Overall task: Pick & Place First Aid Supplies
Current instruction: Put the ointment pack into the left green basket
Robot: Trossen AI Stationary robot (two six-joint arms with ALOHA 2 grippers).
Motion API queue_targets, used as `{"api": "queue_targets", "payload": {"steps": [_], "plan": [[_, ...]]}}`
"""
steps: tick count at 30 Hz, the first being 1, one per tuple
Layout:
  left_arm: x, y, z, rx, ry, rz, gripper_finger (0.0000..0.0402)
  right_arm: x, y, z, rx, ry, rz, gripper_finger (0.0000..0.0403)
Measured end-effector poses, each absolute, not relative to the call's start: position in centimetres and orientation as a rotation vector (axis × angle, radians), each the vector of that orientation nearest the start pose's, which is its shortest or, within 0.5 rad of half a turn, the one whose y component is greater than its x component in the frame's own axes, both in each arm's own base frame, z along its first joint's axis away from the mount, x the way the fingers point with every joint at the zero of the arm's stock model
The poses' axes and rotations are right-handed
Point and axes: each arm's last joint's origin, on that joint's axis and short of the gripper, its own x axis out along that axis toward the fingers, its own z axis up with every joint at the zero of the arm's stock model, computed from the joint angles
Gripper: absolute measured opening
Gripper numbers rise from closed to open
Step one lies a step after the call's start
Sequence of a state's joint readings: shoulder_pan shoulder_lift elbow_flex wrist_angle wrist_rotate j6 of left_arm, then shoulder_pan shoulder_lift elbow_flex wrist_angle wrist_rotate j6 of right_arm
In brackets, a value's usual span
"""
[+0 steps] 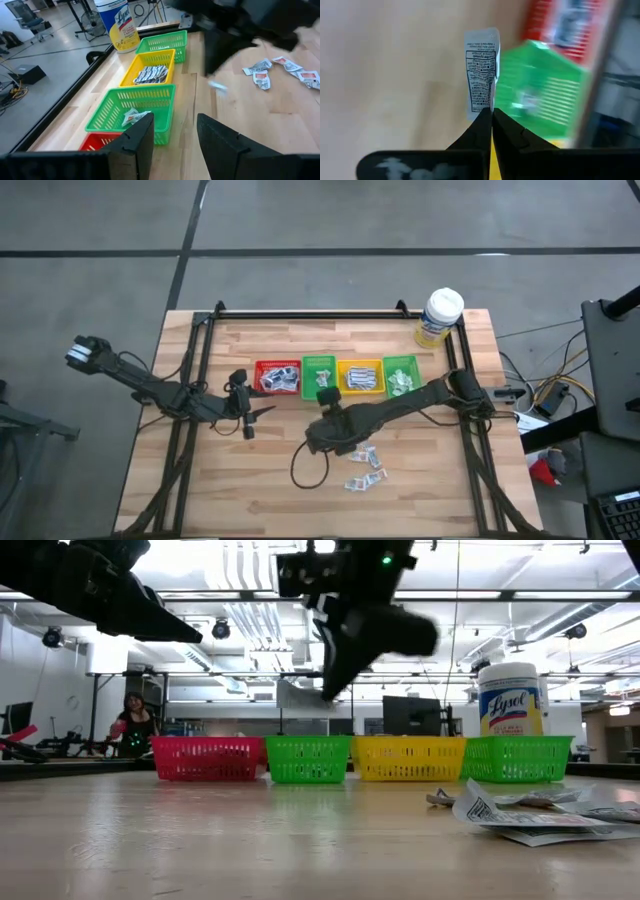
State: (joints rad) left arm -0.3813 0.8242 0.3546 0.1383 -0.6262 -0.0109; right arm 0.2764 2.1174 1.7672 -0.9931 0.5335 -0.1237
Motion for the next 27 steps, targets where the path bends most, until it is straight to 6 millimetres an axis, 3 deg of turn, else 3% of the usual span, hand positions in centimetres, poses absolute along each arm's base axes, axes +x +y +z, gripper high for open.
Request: {"api": "queue_targets", "payload": {"steps": [4, 12, 20, 27], "plan": [[16.7, -4.8, 21.0, 0.16, 0.291, 0.243, 0.0151, 42.1, 8.7, 21.6, -0.708, 1.231, -0.292, 0.0008], [16.6, -4.8, 21.0, 0.165, 0.298, 0.242, 0.0151, 42.7, 3.8, 21.5, -0.643, 1.276, -0.385, 0.0008], [16.6, -4.8, 20.9, 0.171, 0.308, 0.243, 0.0151, 43.0, -1.1, 21.1, -0.373, 1.336, -0.217, 0.0008], [16.6, -4.8, 20.9, 0.172, 0.309, 0.245, 0.0151, 43.3, -3.0, 21.0, -0.255, 1.309, -0.112, 0.0008]]}}
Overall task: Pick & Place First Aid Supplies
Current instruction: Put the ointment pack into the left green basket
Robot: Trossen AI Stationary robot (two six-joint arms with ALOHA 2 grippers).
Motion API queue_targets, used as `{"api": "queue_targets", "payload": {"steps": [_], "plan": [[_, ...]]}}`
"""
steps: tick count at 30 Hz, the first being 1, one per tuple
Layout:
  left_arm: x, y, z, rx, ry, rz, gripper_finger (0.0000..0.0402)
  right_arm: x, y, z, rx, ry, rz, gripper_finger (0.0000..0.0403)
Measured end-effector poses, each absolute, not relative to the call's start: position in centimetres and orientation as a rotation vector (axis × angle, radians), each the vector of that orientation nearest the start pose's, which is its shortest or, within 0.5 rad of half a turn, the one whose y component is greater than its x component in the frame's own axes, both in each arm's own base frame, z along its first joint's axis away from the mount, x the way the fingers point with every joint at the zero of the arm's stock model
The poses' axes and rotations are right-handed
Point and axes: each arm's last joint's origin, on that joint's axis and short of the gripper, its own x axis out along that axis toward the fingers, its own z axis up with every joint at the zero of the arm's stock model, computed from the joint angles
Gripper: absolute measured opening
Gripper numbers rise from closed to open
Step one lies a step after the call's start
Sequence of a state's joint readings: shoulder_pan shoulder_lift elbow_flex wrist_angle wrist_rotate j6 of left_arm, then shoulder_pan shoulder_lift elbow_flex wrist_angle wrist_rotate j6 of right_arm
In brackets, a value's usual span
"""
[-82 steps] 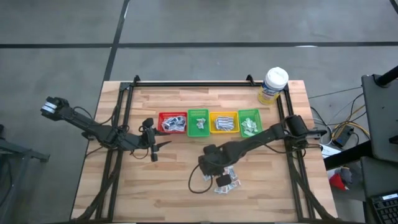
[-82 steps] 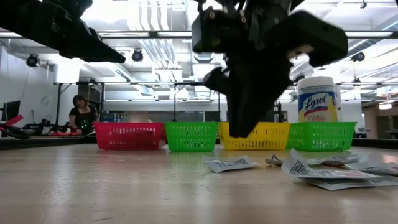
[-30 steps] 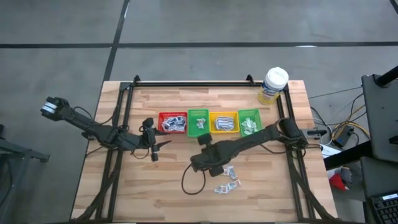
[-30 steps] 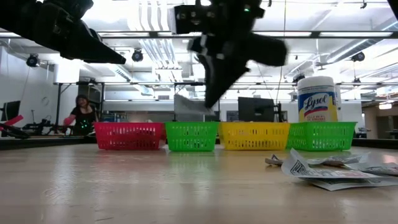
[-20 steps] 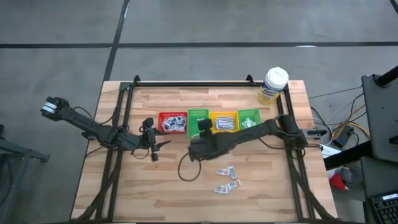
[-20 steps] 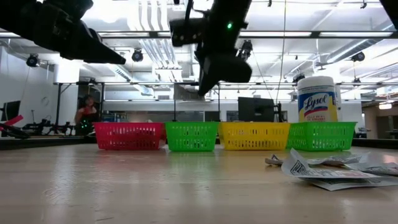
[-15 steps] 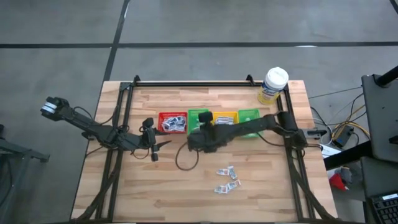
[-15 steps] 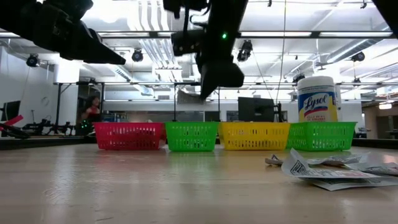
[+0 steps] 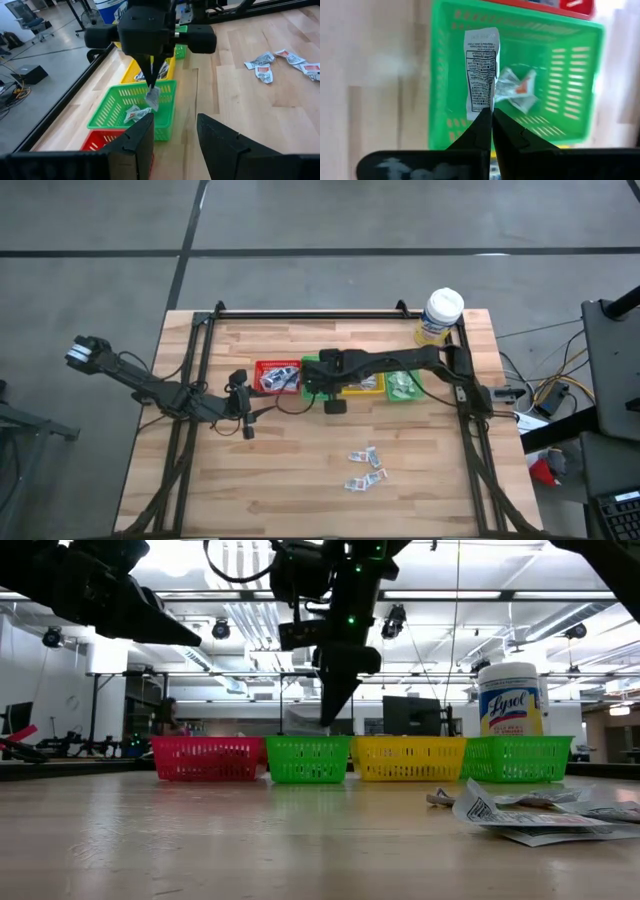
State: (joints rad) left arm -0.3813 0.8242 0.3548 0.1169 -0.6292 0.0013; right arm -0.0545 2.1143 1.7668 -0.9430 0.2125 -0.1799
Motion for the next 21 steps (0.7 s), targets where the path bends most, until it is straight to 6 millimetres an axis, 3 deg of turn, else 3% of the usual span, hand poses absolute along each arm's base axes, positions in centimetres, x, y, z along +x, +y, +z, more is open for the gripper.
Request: {"api": "queue_targets", "payload": {"steps": [11, 21], "plan": [[16.6, -4.8, 20.9, 0.171, 0.307, 0.245, 0.0151, 43.8, -3.1, 18.8, -0.254, 1.356, -0.062, 0.0008], [16.6, -4.8, 20.9, 0.171, 0.308, 0.246, 0.0151, 43.9, -3.4, 18.7, -0.264, 1.353, -0.061, 0.0008]]}}
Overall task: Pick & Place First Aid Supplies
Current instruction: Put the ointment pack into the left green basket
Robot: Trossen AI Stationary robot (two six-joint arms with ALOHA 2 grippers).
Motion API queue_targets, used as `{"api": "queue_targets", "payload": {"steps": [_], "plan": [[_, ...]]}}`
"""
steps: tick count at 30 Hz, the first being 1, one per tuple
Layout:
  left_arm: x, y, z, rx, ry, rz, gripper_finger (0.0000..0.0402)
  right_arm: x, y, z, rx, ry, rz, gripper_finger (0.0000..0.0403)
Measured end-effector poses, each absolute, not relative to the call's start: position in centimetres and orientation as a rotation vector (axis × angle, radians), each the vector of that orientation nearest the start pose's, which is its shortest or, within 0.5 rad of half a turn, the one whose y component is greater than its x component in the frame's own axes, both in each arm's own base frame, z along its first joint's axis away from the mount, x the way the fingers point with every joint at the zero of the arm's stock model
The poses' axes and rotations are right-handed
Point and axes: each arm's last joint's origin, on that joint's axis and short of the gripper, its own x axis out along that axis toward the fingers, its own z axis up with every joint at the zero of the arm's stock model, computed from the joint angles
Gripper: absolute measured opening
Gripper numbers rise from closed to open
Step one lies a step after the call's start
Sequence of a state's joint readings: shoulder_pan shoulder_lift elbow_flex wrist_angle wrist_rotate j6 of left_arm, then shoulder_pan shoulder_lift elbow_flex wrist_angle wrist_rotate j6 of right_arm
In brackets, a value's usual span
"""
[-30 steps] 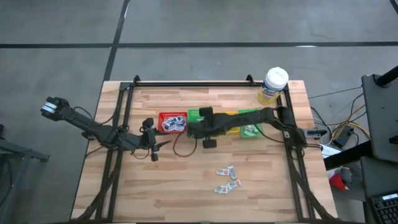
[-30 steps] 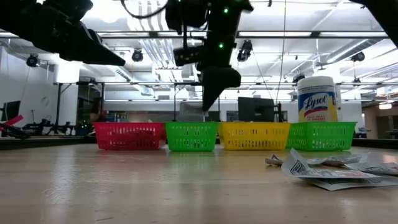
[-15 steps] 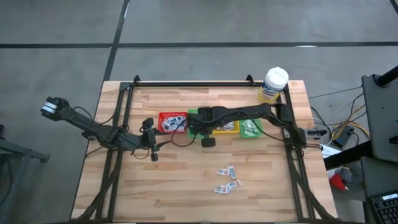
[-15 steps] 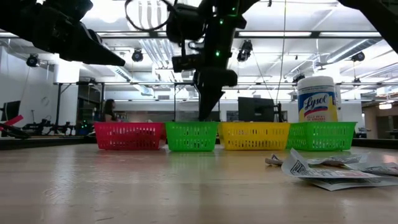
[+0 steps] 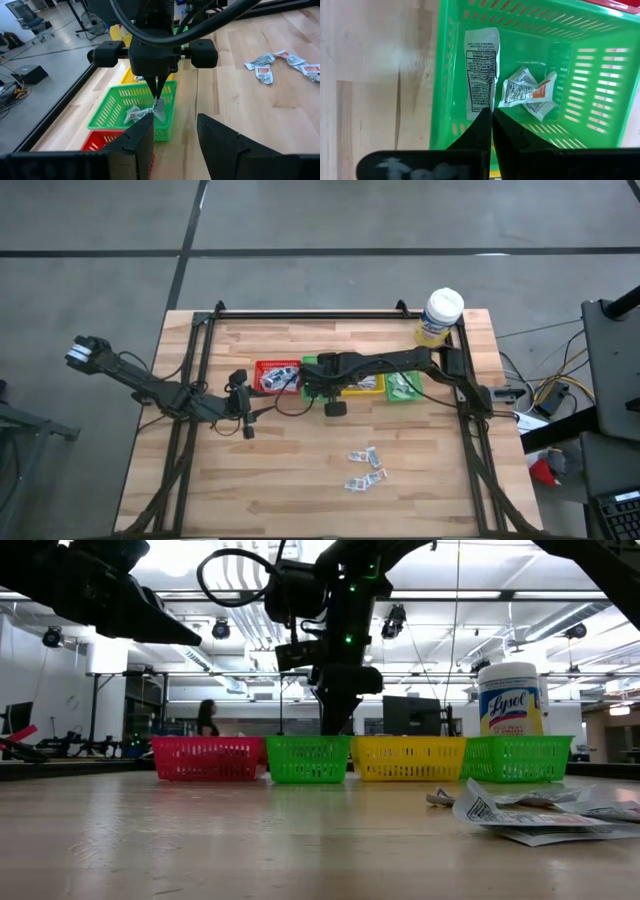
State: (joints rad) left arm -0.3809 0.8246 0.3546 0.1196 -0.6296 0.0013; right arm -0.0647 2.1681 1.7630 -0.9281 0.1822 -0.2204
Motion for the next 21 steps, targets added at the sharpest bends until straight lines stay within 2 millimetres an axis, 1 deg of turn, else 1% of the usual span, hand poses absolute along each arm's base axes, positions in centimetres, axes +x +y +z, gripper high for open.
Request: {"api": "queue_targets", "payload": {"steps": [12, 15, 21], "plan": [[16.59, -4.81, 20.84, 0.172, 0.31, 0.246, 0.0151, 43.85, -3.67, 18.67, -0.271, 1.356, -0.057, 0.0011], [16.59, -4.81, 20.84, 0.172, 0.31, 0.246, 0.0151, 43.84, -3.71, 18.67, -0.276, 1.356, -0.053, 0.0027], [16.59, -4.81, 20.84, 0.172, 0.309, 0.246, 0.0151, 43.84, -3.73, 18.72, -0.314, 1.36, -0.024, 0.0074]]}}
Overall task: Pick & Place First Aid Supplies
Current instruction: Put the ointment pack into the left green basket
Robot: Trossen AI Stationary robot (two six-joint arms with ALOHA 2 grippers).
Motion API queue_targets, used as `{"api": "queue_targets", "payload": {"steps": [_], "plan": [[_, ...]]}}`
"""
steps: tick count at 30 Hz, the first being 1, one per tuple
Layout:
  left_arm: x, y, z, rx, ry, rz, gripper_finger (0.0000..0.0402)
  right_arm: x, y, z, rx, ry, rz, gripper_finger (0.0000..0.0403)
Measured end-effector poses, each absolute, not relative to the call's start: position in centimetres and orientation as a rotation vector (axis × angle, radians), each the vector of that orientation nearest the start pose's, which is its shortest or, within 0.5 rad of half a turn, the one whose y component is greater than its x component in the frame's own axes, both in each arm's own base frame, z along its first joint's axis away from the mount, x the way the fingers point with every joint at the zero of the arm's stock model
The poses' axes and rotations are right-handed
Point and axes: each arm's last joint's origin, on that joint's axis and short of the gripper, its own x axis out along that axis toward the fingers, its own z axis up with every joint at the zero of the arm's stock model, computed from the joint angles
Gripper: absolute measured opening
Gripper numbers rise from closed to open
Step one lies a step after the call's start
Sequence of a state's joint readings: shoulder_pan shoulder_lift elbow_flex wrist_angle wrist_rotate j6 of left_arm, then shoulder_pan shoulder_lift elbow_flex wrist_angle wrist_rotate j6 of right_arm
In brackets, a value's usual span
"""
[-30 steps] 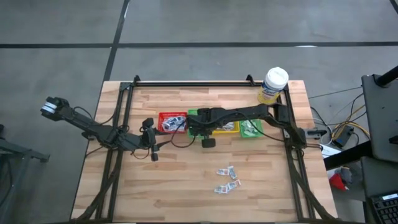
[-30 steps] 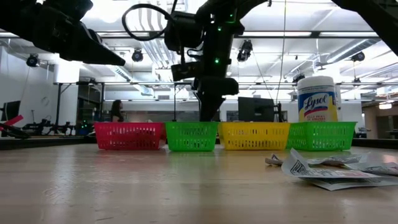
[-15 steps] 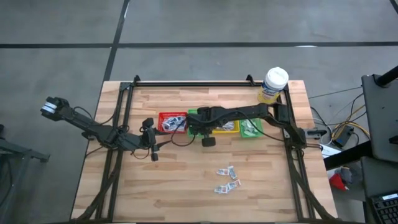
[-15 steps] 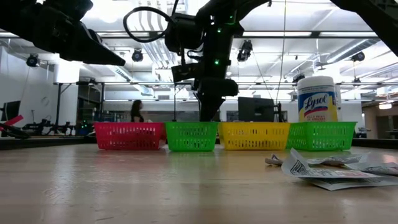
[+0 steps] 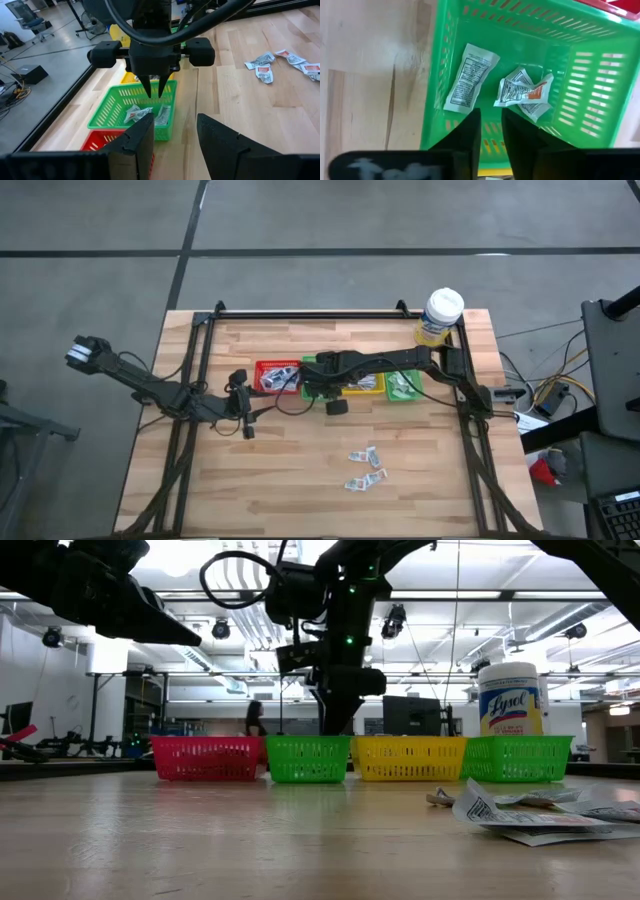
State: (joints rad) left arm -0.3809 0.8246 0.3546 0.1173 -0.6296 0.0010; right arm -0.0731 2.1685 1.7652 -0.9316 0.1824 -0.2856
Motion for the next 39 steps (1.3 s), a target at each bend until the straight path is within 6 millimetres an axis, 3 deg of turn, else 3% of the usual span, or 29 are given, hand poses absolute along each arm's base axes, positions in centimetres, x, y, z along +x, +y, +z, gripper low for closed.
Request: {"api": "queue_targets", "payload": {"steps": [5, 12, 21, 30, 39], "plan": [[16.6, -4.8, 20.8, 0.177, 0.31, 0.245, 0.0151, 44.1, -3.6, 20.2, -0.313, 1.346, -0.028, 0.0095], [16.6, -4.8, 20.9, 0.177, 0.308, 0.245, 0.0151, 43.0, -2.2, 24.6, -0.196, 1.453, -0.103, 0.0099], [16.6, -4.8, 20.8, 0.179, 0.311, 0.245, 0.0151, 40.1, 2.9, 27.4, -0.158, 1.592, -0.133, 0.0085], [16.6, -4.8, 20.8, 0.182, 0.316, 0.245, 0.0151, 37.5, 9.3, 27.1, -0.239, 1.605, -0.068, 0.0071], [16.6, -4.8, 20.8, 0.182, 0.316, 0.245, 0.0151, 34.0, 13.0, 24.5, -0.232, 1.629, -0.114, 0.0063]]}}
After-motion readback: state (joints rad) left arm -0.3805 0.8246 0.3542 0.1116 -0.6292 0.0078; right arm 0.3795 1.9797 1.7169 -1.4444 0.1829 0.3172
